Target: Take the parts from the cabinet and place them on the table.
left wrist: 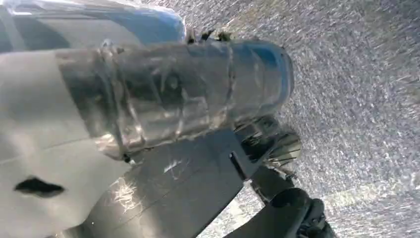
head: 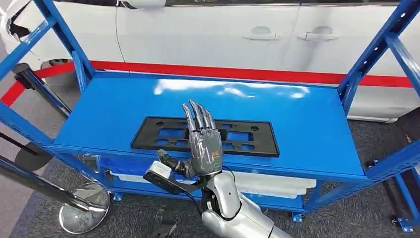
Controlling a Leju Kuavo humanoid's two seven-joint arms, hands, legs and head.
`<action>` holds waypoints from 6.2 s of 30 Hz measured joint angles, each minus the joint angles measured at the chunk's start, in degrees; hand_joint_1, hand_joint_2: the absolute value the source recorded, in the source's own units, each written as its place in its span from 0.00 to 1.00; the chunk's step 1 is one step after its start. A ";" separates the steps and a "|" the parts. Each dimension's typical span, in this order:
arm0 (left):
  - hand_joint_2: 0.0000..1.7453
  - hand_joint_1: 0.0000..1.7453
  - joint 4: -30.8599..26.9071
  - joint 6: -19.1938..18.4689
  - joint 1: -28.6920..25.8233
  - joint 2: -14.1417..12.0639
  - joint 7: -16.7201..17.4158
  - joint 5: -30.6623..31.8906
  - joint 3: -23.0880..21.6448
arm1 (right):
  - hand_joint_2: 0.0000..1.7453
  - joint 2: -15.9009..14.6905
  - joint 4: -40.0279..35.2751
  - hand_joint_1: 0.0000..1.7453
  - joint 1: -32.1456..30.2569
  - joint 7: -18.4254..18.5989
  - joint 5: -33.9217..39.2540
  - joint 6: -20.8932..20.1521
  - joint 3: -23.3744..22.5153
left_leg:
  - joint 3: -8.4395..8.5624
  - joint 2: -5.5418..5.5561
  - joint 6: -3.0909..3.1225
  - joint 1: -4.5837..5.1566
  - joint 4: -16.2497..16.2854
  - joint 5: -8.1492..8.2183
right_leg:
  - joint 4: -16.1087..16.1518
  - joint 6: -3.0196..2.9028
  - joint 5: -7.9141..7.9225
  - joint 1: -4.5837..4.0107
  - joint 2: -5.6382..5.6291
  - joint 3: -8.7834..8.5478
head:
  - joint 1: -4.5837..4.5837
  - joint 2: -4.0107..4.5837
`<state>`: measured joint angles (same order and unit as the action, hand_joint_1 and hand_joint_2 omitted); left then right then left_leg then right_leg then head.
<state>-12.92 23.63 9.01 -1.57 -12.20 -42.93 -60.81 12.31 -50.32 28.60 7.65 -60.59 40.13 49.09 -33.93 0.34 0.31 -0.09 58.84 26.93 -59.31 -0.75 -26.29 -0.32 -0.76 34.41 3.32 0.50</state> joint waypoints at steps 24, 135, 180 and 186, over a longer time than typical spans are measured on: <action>0.00 0.00 0.02 -0.48 -1.67 -1.29 -0.52 0.68 0.00 | 0.00 1.53 -5.48 0.00 -5.21 -5.16 0.09 0.02 -5.09 | -8.03 -0.12 -1.42 -0.66 17.20 7.15 | 0.80 -0.61 -0.04 0.49 0.38 -0.80 | 0.24 0.00; 0.00 0.00 0.02 -1.49 1.88 -1.53 6.34 9.40 -0.87 | 1.00 -5.49 13.71 0.00 6.67 14.49 -3.54 -26.82 7.37 | -0.52 0.07 1.24 -0.42 -0.44 -1.16 | -3.09 1.31 0.58 0.50 0.25 1.98 | 0.31 0.00; 0.00 0.00 0.02 -0.96 0.71 -1.64 4.81 10.60 -0.87 | 1.00 -12.85 8.00 1.00 6.32 16.33 2.10 -30.03 4.98 | -6.24 -0.21 -0.97 -0.47 10.99 1.64 | 1.36 -0.49 -0.46 0.59 0.36 -2.30 | 0.66 0.00; 0.00 0.00 0.02 -0.68 0.85 -1.64 5.12 11.15 -0.85 | 1.00 -13.11 6.62 1.00 6.25 15.21 4.05 -26.31 4.46 | -1.14 -0.02 0.18 0.23 -0.18 -1.61 | 1.13 0.67 -0.54 0.49 0.18 -1.61 | 0.61 0.00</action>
<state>-12.90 22.95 9.86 -3.21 -7.08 -31.78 -61.66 -0.81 -43.69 34.84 22.86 -56.54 13.82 53.55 -35.07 0.32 0.49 0.14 58.67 25.33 -58.18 -0.07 -26.84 0.17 -0.59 32.80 3.94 0.50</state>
